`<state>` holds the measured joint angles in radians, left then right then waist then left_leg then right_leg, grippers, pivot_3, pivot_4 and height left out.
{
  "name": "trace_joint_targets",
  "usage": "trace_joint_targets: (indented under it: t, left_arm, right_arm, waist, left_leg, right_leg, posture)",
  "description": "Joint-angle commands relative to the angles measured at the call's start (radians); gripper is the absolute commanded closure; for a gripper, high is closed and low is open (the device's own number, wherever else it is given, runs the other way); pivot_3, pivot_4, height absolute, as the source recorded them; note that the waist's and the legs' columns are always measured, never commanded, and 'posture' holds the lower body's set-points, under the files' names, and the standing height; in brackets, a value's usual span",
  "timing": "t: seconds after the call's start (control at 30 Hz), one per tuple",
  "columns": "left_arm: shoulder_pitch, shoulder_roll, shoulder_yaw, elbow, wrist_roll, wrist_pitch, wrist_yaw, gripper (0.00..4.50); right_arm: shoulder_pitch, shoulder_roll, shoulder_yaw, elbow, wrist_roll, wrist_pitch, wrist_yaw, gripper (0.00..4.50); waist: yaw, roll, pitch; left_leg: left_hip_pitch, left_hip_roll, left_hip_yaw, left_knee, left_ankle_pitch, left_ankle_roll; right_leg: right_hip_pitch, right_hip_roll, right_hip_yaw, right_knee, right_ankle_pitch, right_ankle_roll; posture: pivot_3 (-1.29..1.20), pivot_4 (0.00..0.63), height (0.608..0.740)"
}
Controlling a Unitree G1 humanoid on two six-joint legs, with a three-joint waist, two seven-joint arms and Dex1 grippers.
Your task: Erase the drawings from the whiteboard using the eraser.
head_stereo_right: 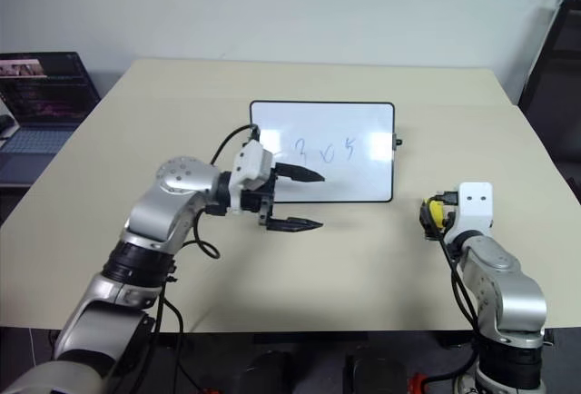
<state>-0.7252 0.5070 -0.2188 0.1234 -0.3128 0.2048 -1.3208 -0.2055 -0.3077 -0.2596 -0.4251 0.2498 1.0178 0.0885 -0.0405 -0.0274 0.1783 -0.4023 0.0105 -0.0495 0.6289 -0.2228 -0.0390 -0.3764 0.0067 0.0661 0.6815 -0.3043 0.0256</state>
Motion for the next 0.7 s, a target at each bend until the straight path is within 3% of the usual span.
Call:
trace_joint_targets:
  t: [0.03, 0.33, 0.43, 0.7]
  left_arm:
    - [-0.022, -0.009, 0.001, 0.0, -0.004, -0.033, -0.023, 0.0]
    - [-0.028, -0.02, 0.004, 0.039, 0.012, -0.059, -0.009, 0.0]
    - [-0.024, -0.019, 0.01, 0.037, 0.016, -0.053, 0.003, 0.0]
    - [-0.001, -0.006, 0.023, 0.016, 0.018, -0.031, 0.032, 0.0]
  right_arm:
    - [-0.011, 0.0, -0.001, 0.004, -0.005, -0.031, 0.002, 0.01]
    - [-0.02, 0.011, 0.012, 0.074, -0.02, -0.079, -0.013, 0.01]
    - [-0.021, 0.015, 0.022, 0.084, -0.024, -0.081, -0.012, 0.62]
    - [-0.03, 0.021, 0.022, 0.107, -0.035, -0.096, -0.012, 3.33]
  waist:
    - [0.0, 0.0, 0.0]
    - [0.0, 0.0, 0.0]
    - [0.0, 0.0, 0.0]
    - [0.0, 0.0, 0.0]
  left_leg:
    - [0.0, 0.0, 0.0, 0.0, 0.0, 0.0]
    - [0.0, 0.0, 0.0, 0.0, 0.0, 0.0]
    - [0.0, 0.0, 0.0, 0.0, 0.0, 0.0]
    - [0.0, 0.0, 0.0, 0.0, 0.0, 0.0]
  right_leg:
    - [0.0, 0.0, 0.0, 0.0, 0.0, 0.0]
    - [0.0, 0.0, 0.0, 0.0, 0.0, 0.0]
    - [0.0, 0.0, 0.0, 0.0, 0.0, 0.0]
    - [0.0, 0.0, 0.0, 0.0, 0.0, 0.0]
  posture:
    - [0.0, 0.15, 0.74]
    - [0.0, 0.15, 0.74]
    - [0.0, 0.15, 0.74]
    - [0.0, 0.15, 0.74]
